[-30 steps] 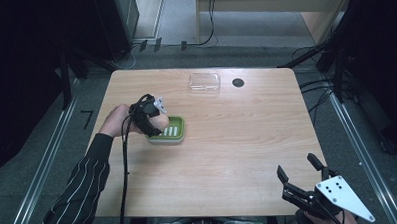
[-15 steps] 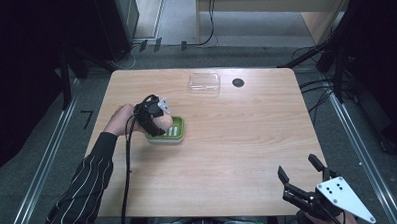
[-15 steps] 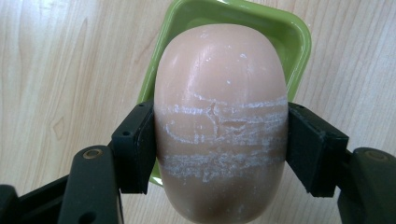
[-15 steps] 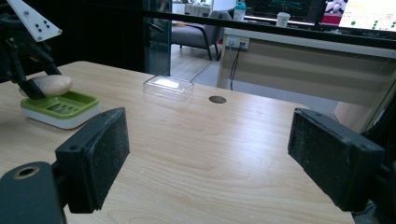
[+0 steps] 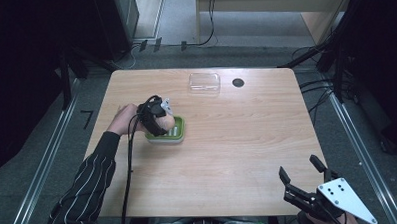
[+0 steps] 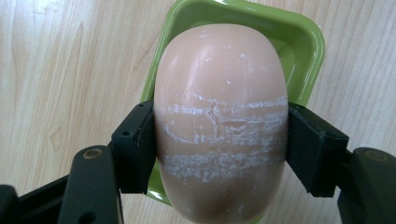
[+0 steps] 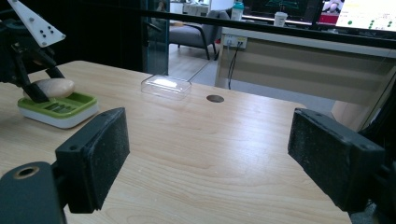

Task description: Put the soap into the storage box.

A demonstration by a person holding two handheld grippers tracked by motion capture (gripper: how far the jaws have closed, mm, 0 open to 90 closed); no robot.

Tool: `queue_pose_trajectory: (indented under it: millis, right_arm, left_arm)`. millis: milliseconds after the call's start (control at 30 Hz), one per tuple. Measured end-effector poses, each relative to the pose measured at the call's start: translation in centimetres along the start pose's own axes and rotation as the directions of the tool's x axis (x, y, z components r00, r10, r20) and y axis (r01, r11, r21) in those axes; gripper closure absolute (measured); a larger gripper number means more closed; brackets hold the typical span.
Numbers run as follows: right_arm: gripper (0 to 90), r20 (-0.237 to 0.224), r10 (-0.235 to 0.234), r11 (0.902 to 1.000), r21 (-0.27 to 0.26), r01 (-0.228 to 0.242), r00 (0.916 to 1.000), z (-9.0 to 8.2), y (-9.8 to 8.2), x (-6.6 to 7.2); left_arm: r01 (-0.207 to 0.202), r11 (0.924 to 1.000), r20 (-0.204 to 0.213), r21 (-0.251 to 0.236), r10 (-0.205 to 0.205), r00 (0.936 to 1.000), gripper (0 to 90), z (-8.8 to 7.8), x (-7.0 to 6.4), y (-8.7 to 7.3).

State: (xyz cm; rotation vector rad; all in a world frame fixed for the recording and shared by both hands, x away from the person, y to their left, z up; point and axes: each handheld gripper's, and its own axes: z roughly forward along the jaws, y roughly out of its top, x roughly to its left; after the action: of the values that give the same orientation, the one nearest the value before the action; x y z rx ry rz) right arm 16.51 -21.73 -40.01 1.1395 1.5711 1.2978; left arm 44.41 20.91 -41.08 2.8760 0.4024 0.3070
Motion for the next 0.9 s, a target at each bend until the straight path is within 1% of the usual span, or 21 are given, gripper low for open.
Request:
queue_pose_trajectory:
  millis: [33,100,167,200,300,367,433,533,600,700,833,900]
  right_arm:
    - [13.2,0.000,-0.001,1.0000,0.001,0.001,1.0000,0.0,0.0,0.0]
    - [13.2,0.001,-0.002,1.0000,0.001,0.002,1.0000,0.0,0.0,0.0]
    - [13.3,0.001,-0.002,1.0000,0.000,0.002,1.0000,0.0,0.0,0.0]
    - [13.2,0.003,-0.003,1.0000,-0.001,0.003,1.0000,-0.1,0.0,-0.1]
    - [13.2,0.004,-0.003,1.0000,-0.001,0.003,1.0000,-0.1,0.0,-0.1]
    - [13.3,0.005,-0.003,1.0000,-0.001,0.003,1.0000,-0.1,0.0,-0.1]
    - [13.3,0.005,0.001,1.0000,0.000,-0.001,1.0000,-0.2,0.0,-0.1]
    - [13.2,0.006,0.000,1.0000,0.000,0.000,1.0000,-0.2,0.0,-0.1]
    - [13.3,0.006,-0.001,1.0000,-0.001,0.001,1.0000,-0.2,0.0,-0.1]
    - [13.2,0.007,-0.001,1.0000,-0.001,0.001,1.0000,-0.2,-0.1,-0.1]
    - [13.3,0.007,-0.001,1.0000,-0.001,0.001,1.0000,-0.2,-0.1,-0.1]
    - [13.3,0.007,0.000,1.0000,0.000,0.000,1.0000,-0.2,-0.1,-0.1]
  left_arm:
    - [0.003,1.0000,0.003,0.000,-0.003,1.0000,33.4,0.1,0.0,0.0]
    - [-0.004,1.0000,0.002,0.007,0.004,1.0000,33.4,0.3,0.1,0.1]
    - [0.004,1.0000,0.005,0.007,-0.004,1.0000,33.4,0.5,0.1,0.1]
    - [-0.003,0.9999,0.006,0.013,0.003,1.0000,33.3,0.6,0.1,0.1]
    - [0.001,1.0000,0.004,0.009,-0.001,1.0000,33.3,0.8,0.1,0.2]
    - [0.000,0.9998,-0.004,0.018,0.000,1.0000,33.4,1.0,0.2,0.2]
    - [0.011,0.9999,0.001,0.009,-0.011,0.9999,33.3,1.2,0.2,0.2]
    - [0.006,0.9999,0.001,0.014,-0.006,1.0000,33.3,1.4,0.4,0.1]
    - [0.013,0.9998,-0.001,0.015,-0.013,0.9999,33.3,1.5,0.4,0.1]
    - [0.009,0.9999,0.005,0.013,-0.009,0.9999,33.3,1.8,0.4,0.2]
    - [0.018,0.9997,0.009,0.016,-0.018,0.9998,33.2,2.1,0.4,0.2]
    - [0.024,0.9996,0.017,0.016,-0.025,0.9995,33.2,2.2,0.5,0.2]
